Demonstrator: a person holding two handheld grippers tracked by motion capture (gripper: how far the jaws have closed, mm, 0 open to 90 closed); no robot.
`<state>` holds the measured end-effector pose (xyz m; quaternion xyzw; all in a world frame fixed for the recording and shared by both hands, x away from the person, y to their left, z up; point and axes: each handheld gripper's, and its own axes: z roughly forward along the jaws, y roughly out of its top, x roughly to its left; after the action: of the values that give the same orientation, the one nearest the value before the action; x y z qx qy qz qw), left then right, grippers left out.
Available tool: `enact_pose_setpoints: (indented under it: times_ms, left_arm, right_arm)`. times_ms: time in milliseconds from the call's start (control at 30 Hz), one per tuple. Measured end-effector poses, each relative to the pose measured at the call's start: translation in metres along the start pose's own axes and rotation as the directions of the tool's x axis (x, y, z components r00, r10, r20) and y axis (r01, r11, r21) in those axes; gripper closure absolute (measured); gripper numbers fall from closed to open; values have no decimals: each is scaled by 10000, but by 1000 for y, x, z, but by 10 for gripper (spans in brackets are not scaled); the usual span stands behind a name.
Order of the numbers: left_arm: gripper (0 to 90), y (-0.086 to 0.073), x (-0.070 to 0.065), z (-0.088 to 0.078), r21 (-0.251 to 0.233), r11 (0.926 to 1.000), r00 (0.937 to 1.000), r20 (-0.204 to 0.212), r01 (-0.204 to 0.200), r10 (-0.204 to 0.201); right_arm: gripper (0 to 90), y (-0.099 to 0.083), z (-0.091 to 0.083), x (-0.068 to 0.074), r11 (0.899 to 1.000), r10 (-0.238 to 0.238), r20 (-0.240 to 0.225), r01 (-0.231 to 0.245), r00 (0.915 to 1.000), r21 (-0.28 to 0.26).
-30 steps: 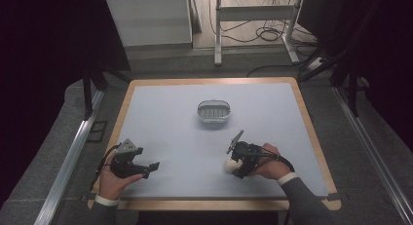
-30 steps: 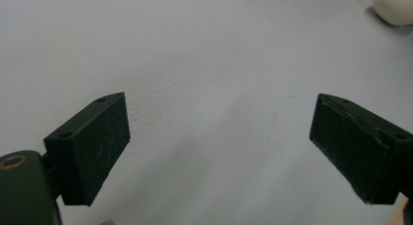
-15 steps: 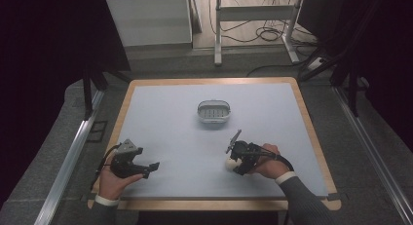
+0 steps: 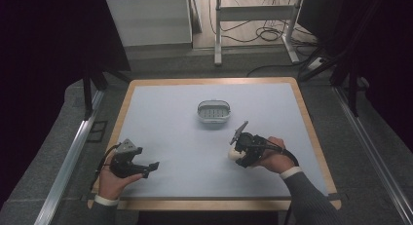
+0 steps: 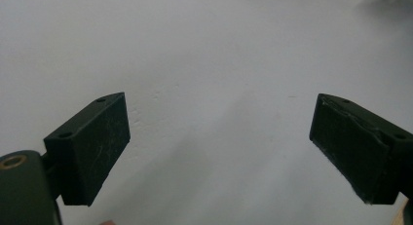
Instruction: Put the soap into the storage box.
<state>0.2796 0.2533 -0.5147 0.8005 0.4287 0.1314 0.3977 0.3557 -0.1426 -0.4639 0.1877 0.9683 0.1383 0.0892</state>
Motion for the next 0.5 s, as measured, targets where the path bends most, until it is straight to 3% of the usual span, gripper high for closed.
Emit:
enact_pose_setpoints:
  times_ms: [500]
  left_arm:
    - [81,0,1,-1,-35,10000,10000,-7,29,-29]
  right_arm:
    - [498,7,-13,-19,9981,373,359,-355,9987,-508]
